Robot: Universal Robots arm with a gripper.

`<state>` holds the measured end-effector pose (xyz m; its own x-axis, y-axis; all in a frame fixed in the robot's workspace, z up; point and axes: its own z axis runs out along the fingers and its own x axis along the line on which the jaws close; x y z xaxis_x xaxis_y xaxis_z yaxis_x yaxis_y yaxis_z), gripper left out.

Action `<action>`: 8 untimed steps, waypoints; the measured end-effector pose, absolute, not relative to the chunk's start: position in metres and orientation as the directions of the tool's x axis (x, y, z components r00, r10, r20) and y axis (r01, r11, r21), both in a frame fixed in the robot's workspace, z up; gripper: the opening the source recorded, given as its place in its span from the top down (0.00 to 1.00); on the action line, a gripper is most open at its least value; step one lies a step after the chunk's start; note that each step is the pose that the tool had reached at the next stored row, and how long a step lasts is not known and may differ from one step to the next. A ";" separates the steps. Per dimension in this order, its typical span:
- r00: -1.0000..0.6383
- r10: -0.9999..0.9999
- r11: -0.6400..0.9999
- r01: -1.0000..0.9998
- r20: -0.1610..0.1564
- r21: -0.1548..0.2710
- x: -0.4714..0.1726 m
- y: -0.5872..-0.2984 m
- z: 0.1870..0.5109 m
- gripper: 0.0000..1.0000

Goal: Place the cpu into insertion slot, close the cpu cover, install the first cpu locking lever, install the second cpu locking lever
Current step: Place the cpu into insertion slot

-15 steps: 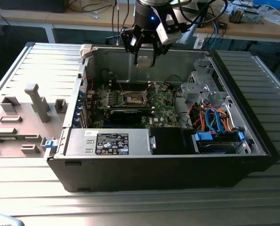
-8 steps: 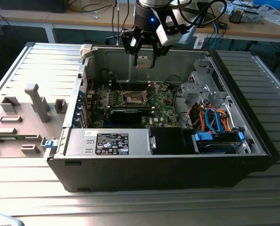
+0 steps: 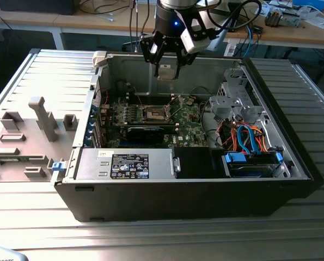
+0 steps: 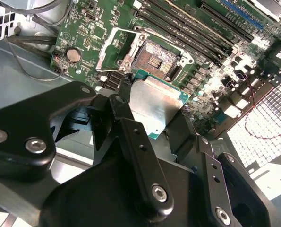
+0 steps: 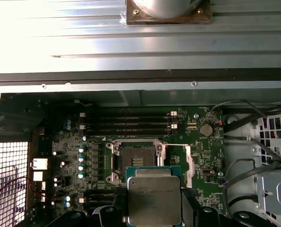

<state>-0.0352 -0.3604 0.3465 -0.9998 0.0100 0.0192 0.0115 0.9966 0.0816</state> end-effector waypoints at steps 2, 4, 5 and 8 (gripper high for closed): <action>-1.000 0.010 0.997 0.012 0.019 0.082 -0.035 -0.360 0.346 0.45; -1.000 0.010 0.997 0.012 0.019 0.082 -0.036 -0.360 0.346 0.45; -1.000 0.010 0.997 0.012 0.019 0.082 -0.036 -0.360 0.346 0.45; -1.000 0.010 0.997 0.012 0.019 0.082 -0.036 -0.360 0.345 0.45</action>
